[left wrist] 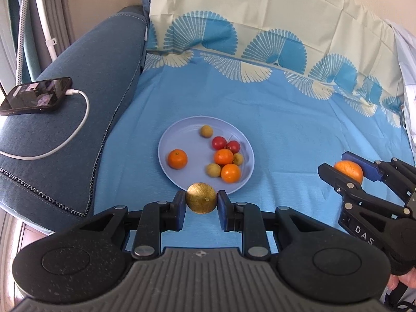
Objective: Organize fruits
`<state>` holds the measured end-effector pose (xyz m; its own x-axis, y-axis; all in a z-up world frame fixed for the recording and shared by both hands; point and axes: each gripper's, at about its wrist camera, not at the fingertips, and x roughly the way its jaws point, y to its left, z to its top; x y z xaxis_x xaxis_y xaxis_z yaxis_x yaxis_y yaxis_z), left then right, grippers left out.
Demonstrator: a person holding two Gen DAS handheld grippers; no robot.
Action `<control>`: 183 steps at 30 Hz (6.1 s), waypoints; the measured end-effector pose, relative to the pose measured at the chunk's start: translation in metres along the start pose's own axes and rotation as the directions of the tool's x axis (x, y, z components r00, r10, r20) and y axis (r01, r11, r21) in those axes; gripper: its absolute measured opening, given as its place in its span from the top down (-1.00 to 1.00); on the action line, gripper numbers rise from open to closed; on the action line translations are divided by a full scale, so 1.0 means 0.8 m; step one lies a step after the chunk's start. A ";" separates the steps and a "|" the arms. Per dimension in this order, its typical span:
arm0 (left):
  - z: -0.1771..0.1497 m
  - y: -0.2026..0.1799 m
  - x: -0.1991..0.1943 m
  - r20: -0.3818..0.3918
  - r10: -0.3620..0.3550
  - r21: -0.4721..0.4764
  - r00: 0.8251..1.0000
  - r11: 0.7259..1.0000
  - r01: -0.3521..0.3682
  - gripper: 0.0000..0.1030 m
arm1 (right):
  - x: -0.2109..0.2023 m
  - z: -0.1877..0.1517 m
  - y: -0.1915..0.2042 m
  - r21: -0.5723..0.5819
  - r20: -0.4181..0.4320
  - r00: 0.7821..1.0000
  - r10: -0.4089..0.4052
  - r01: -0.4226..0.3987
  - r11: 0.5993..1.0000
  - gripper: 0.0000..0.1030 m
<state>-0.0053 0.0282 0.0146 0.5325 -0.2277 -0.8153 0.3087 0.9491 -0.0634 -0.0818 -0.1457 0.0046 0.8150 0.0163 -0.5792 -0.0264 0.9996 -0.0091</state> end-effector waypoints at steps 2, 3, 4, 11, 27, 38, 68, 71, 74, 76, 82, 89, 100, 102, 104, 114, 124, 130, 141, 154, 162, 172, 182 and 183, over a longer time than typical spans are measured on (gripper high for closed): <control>0.001 0.002 -0.001 0.005 -0.003 -0.005 1.000 1.000 0.003 0.45 | -0.001 0.002 0.003 -0.009 0.005 1.000 0.000 0.000 1.000 0.21; 0.002 0.003 -0.001 0.006 -0.004 -0.008 1.000 1.000 0.004 0.45 | -0.001 0.003 0.004 -0.012 0.008 1.000 0.002 -0.001 1.000 0.21; 0.003 0.004 0.000 0.007 -0.006 -0.008 1.000 1.000 0.006 0.45 | -0.002 0.003 0.006 -0.015 0.010 1.000 0.003 -0.003 1.000 0.21; 0.004 0.005 0.006 0.001 -0.008 -0.009 1.000 1.000 0.008 0.45 | 0.005 0.002 0.006 -0.016 -0.006 1.000 0.004 -0.004 1.000 0.21; 0.011 0.004 0.019 -0.008 -0.018 -0.013 1.000 1.000 0.018 0.45 | 0.018 0.004 0.004 -0.018 -0.023 1.000 0.007 -0.008 1.000 0.21; 0.022 0.010 0.035 -0.021 -0.017 -0.019 1.000 1.000 0.016 0.45 | 0.029 0.006 0.004 -0.024 -0.038 0.999 0.014 -0.015 1.000 0.21; 0.077 0.020 0.147 -0.103 0.009 -0.005 0.995 1.000 -0.009 0.46 | 0.133 0.024 0.027 -0.050 -0.107 0.989 0.101 -0.107 0.993 0.21; 0.084 0.022 0.162 -0.114 0.015 -0.004 0.993 1.000 -0.016 0.46 | 0.151 0.023 0.029 -0.049 -0.119 0.987 0.112 -0.119 0.992 0.21; 0.090 0.025 0.176 -0.120 0.020 -0.001 0.993 1.000 -0.021 0.46 | 0.167 0.022 0.030 -0.048 -0.128 0.984 0.121 -0.128 0.991 0.21; 0.094 0.026 0.185 -0.125 0.022 -0.001 0.992 1.000 -0.023 0.46 | 0.177 0.022 0.030 -0.047 -0.134 0.982 0.130 -0.137 0.989 0.21; 0.104 0.026 0.210 -0.137 0.032 0.009 0.990 0.999 -0.031 0.46 | 0.205 0.020 0.035 -0.071 -0.146 0.977 0.155 -0.167 0.983 0.21; 0.113 0.026 0.236 -0.154 0.047 0.021 0.987 0.999 -0.044 0.46 | 0.228 0.016 0.043 -0.116 -0.155 0.971 0.184 -0.203 0.972 0.21; 0.120 0.024 0.240 -0.073 0.087 0.053 0.994 0.995 -0.083 -1.00 | 0.257 0.015 0.052 -0.154 -0.175 0.959 0.222 -0.249 0.956 -0.08; 0.122 0.027 0.229 -0.044 0.083 0.038 0.996 0.996 -0.082 -0.99 | 0.254 0.016 0.053 -0.172 -0.161 0.959 0.233 -0.260 0.950 -0.43; 0.120 0.029 0.220 -0.058 0.080 0.035 0.995 0.996 -0.078 -0.99 | 0.246 0.017 0.054 -0.182 -0.141 0.965 0.220 -0.243 0.953 -0.62; 0.064 0.046 0.138 -0.065 0.100 -0.001 0.993 0.995 -0.100 -0.99 | 0.167 0.002 0.036 -0.031 -0.192 0.971 0.140 -0.149 0.988 -0.93; 0.016 0.041 0.068 -0.050 0.107 -0.038 0.993 0.993 -0.109 -0.99 | 0.073 -0.010 0.039 0.056 -0.147 0.987 0.067 -0.060 0.997 -0.98; 0.000 0.036 0.040 -0.025 0.133 -0.034 0.991 0.990 -0.134 -0.99 | 0.032 -0.017 0.041 0.097 -0.108 0.994 0.027 -0.017 0.995 -0.98; -0.020 0.024 0.011 -0.010 0.123 -0.027 0.992 0.992 -0.124 -0.99 | -0.011 -0.029 0.046 0.116 -0.074 0.997 0.000 0.009 0.993 -0.98; -0.024 0.015 -0.003 0.016 0.125 -0.018 0.992 0.992 -0.125 -0.99 | -0.030 -0.030 0.045 0.129 -0.044 0.999 -0.019 0.025 0.991 -0.98; -0.025 0.014 -0.006 0.020 0.125 -0.015 0.992 0.992 -0.125 -0.99 | -0.035 -0.031 0.045 0.132 -0.037 0.999 -0.022 0.027 0.991 -0.98; -0.025 0.014 -0.006 0.020 0.126 -0.011 0.992 0.992 -0.126 -0.99 | -0.035 -0.032 0.045 0.134 -0.038 0.999 -0.025 0.030 0.990 -0.99; -0.024 0.016 -0.004 0.015 0.130 -0.011 0.991 0.992 -0.129 -0.99 | -0.035 -0.033 0.046 0.131 -0.038 0.999 -0.025 0.030 0.991 -0.99; -0.025 0.016 -0.004 0.014 0.129 -0.011 0.991 0.992 -0.129 -0.99 | -0.035 -0.033 0.046 0.131 -0.038 0.999 -0.026 0.031 0.991 -0.99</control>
<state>-0.0184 0.0453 0.0049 0.5791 -0.1059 -0.8083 0.2288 0.9728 0.0364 -0.1209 -0.1103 -0.0008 0.7929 -0.0103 -0.6093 0.0747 0.9940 0.0803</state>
